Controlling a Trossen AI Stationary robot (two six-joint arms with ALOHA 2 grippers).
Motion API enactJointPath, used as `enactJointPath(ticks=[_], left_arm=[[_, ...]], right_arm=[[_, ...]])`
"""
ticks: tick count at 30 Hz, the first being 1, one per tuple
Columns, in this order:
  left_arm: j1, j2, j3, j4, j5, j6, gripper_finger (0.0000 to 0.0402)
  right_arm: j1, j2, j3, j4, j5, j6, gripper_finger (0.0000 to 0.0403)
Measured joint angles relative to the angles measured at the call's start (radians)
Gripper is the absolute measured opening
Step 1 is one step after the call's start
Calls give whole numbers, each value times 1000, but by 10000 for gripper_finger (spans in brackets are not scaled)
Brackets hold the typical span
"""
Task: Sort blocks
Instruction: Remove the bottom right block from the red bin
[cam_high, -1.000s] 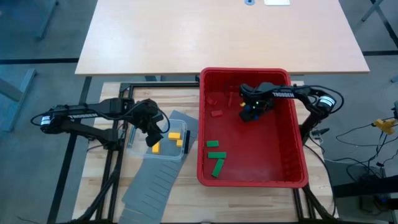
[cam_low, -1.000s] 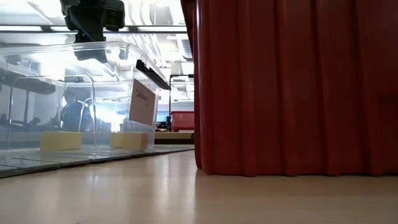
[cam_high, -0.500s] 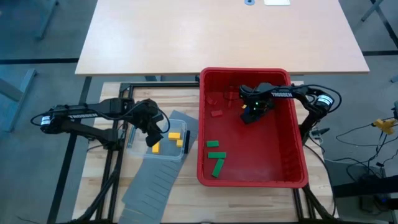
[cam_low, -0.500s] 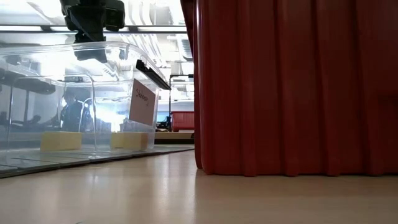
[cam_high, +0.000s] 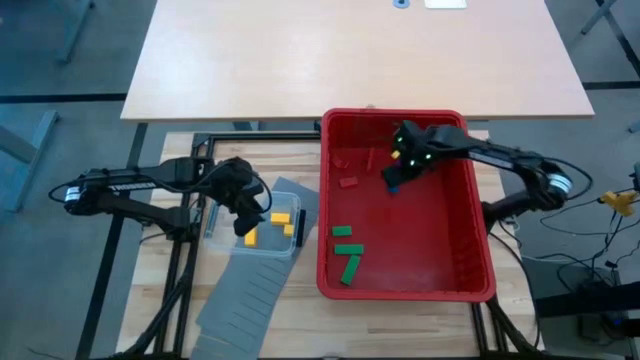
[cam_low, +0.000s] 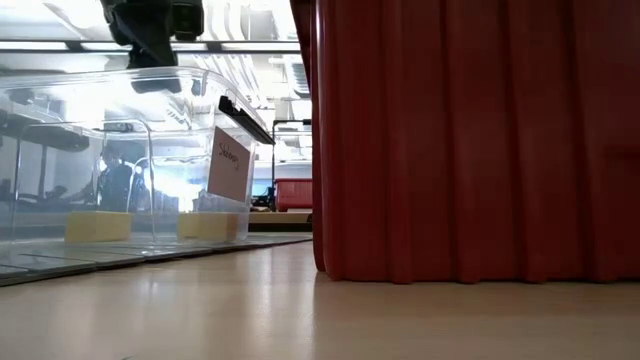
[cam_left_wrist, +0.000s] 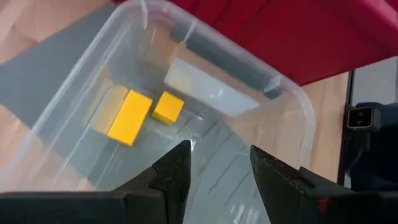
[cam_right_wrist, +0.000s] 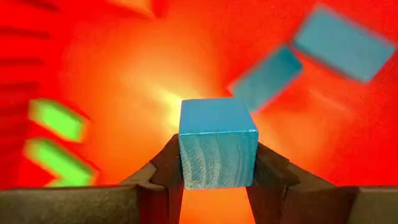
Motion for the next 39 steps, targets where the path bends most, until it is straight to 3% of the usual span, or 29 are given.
enactJointPath(ticks=[5,11,19,23,32,39], left_arm=[[0,-4,0,110,-3,50,142],[-1,-6,9,373,-101,197,141],[-1,-6,46,687,-331,539,141],[0,5,49,817,-347,611,145],[-5,68,48,850,-285,561,222],[-34,106,48,921,-283,557,283]], right_arm=[[10,-128,115,86,-72,108,117],[44,-198,191,373,-165,249,113],[163,-160,200,638,-180,395,121],[230,-101,203,734,-180,443,117],[351,50,205,1005,-180,560,123],[401,120,205,1101,-182,616,113]])
